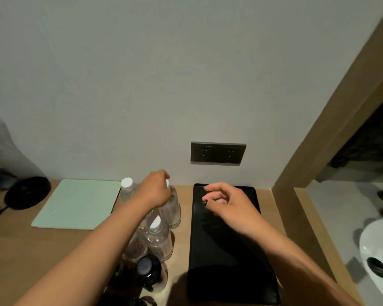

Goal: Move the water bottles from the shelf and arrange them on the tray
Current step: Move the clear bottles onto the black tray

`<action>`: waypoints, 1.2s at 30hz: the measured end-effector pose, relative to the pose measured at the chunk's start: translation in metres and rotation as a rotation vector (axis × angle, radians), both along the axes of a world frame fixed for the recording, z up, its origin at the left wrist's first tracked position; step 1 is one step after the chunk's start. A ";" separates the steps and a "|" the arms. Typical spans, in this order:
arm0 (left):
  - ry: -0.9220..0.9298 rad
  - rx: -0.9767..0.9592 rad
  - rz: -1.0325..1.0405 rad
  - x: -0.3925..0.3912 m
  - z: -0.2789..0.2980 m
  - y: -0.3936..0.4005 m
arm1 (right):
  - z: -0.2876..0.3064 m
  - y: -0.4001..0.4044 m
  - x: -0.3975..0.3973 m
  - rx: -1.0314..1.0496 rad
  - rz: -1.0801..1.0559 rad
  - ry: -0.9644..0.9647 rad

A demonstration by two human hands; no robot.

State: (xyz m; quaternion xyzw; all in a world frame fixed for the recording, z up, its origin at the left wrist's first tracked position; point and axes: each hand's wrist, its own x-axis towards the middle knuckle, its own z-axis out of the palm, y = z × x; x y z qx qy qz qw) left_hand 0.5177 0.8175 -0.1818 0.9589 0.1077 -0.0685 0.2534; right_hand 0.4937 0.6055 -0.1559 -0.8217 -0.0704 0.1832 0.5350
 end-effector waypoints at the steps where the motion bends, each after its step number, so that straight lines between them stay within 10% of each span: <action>1: 0.051 0.026 -0.033 0.002 -0.002 0.003 | -0.001 0.003 0.004 -0.008 0.003 0.004; 19: -0.276 0.224 -0.187 0.034 0.049 -0.023 | -0.048 0.033 0.055 -0.128 0.051 -0.030; 36: -0.199 0.300 -0.302 0.114 0.008 -0.118 | -0.092 -0.041 0.119 -0.111 -0.046 -0.077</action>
